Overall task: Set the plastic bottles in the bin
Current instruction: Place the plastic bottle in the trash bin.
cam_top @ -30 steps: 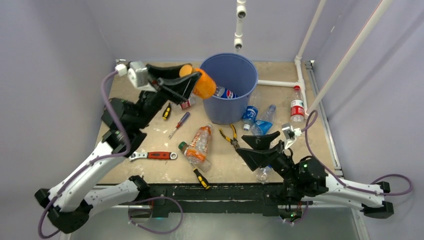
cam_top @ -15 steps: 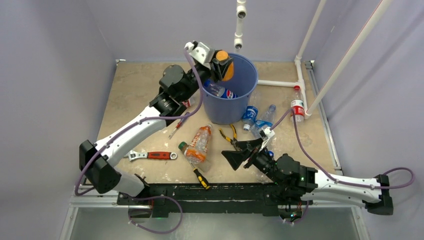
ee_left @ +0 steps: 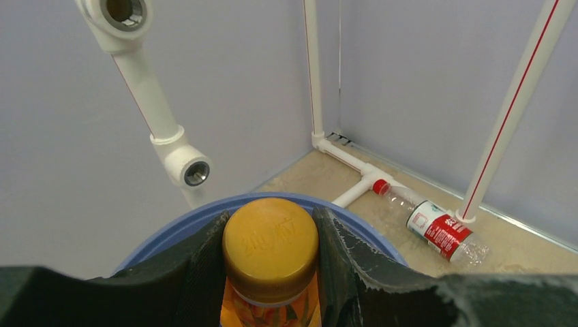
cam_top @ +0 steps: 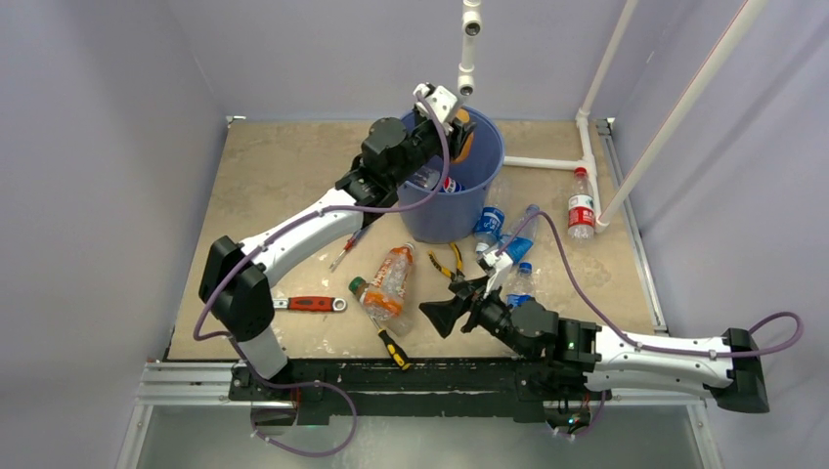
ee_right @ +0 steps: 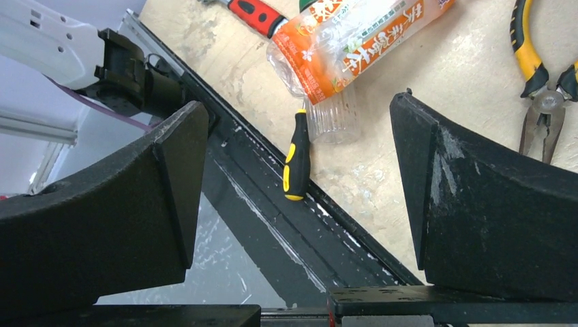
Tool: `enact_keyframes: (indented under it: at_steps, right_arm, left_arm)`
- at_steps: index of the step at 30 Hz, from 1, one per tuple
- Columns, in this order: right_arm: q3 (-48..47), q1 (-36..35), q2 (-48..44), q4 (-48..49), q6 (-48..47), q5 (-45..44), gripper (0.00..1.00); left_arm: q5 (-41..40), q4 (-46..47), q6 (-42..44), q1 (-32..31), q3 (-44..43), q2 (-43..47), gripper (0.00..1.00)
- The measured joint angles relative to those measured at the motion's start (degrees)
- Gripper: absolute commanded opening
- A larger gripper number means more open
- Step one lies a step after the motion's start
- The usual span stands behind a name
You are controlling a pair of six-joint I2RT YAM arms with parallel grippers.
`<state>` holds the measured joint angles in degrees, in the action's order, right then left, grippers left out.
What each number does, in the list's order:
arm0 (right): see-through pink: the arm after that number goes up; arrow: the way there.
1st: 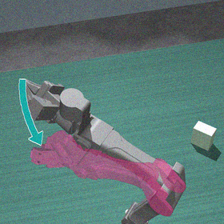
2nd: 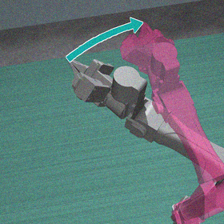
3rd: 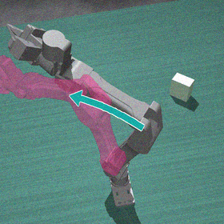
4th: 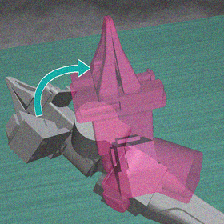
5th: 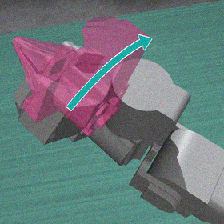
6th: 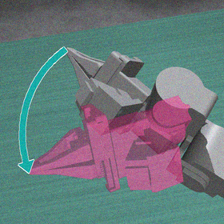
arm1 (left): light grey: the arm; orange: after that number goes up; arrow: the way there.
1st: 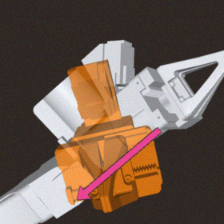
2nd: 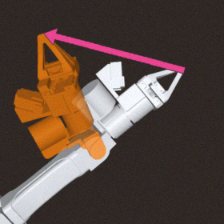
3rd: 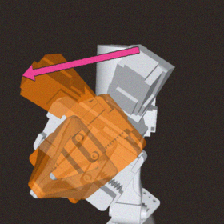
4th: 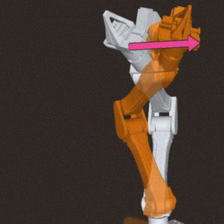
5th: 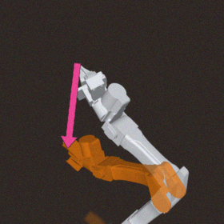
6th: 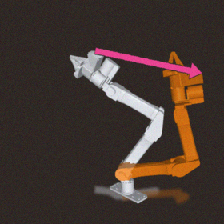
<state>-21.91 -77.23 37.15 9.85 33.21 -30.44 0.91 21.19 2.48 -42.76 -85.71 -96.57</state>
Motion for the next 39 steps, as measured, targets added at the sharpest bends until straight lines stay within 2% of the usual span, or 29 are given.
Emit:
enact_keyframes:
  at_steps: [14,15,16,17,18,22,26,32,35,39]
  right_arm:
    - [-0.7,0.0,3.0,0.0,0.0,1.1,0.96]
    - [-0.7,0.0,3.0,0.0,0.0,1.2,0.96]
    - [-0.7,0.0,3.0,0.0,0.0,1.2,0.96]
    - [-0.7,0.0,3.0,0.0,0.0,1.2,0.96]
    - [-0.8,0.0,3.0,-0.1,0.0,1.2,0.96]
    - [-1.0,0.0,2.5,-0.4,0.0,1.2,0.96]
    - [-1.0,0.0,1.5,-0.9,0.0,1.1,0.96]
    - [-1.0,0.0,1.1,-1.7,0.4,0.3,0.97]
    - [-1.2,0.0,1.0,-2.5,1.9,-0.8,0.99]
    - [-1.2,0.0,-0.9,-4.6,5.7,-3.2,0.99]
  left_arm:
    - [2.2,-1.2,-2.9,0.0,-5.2,-6.3,0.0]
    - [2.3,-1.4,-3.1,0.0,-5.2,-6.8,0.12]
    - [2.3,-1.9,-3.4,0.0,-5.2,-7.1,0.35]
    - [2.4,-2.7,-3.6,0.0,-5.5,-7.6,0.51]
    - [2.6,-3.6,-3.8,0.0,-5.9,-8.1,0.63]
    - [2.8,-7.0,-5.0,0.0,-8.4,-9.6,0.94]
    - [2.1,-7.8,-6.9,0.0,-10.2,-9.5,0.99]
    - [-2.4,-9.6,-12.1,0.0,-10.8,-6.0,0.99]
    - [-6.1,-10.1,-15.5,0.0,-9.5,-1.1,0.99]
    - [-11.3,-10.1,-18.6,0.0,-2.9,11.5,0.99]
